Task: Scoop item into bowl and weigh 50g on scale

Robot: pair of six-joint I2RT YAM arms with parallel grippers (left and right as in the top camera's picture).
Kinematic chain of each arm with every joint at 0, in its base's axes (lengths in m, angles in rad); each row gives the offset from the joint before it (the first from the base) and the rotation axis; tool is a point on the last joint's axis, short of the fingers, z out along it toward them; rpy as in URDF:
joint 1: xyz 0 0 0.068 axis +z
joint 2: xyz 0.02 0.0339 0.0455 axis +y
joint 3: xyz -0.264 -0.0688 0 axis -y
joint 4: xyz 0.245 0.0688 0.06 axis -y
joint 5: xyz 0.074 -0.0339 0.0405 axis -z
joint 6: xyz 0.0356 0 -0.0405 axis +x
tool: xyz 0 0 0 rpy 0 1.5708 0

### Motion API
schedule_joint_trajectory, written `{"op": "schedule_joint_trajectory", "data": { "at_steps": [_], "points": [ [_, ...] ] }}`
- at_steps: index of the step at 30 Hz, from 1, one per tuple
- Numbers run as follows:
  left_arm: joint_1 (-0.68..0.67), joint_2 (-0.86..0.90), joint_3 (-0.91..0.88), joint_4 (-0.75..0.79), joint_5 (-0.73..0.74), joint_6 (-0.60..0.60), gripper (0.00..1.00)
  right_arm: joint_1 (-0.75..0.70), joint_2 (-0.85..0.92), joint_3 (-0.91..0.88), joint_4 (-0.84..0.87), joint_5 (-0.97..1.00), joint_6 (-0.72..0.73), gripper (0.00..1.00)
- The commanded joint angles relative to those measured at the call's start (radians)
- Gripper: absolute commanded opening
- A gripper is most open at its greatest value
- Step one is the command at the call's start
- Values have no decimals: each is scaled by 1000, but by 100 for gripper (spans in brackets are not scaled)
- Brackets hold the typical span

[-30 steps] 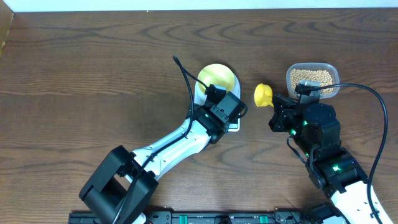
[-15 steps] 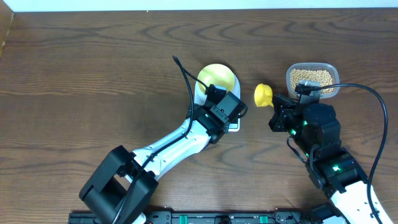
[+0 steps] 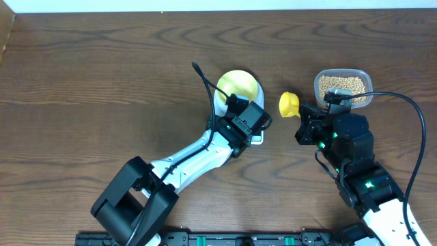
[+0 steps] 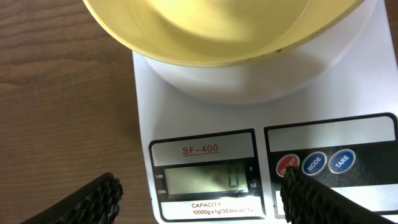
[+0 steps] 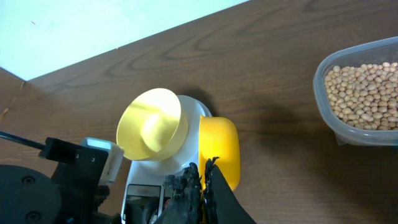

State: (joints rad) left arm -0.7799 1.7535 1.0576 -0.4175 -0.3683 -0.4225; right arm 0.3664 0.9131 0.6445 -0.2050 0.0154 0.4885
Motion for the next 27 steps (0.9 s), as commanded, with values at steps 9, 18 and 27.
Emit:
{"op": "schedule_joint_trajectory", "data": {
  "at_steps": [9, 18, 27],
  "points": [
    [1, 40, -15, 19, -6, -9, 84, -6, -12, 15, 3, 8, -15, 1],
    [-2, 40, -15, 29, -2, -9, 84, -6, -12, 15, 8, 3, -14, 1],
    [-2, 61, -15, 46, 1, -9, 84, -6, -12, 15, 14, 1, -15, 1]
  ]
}}
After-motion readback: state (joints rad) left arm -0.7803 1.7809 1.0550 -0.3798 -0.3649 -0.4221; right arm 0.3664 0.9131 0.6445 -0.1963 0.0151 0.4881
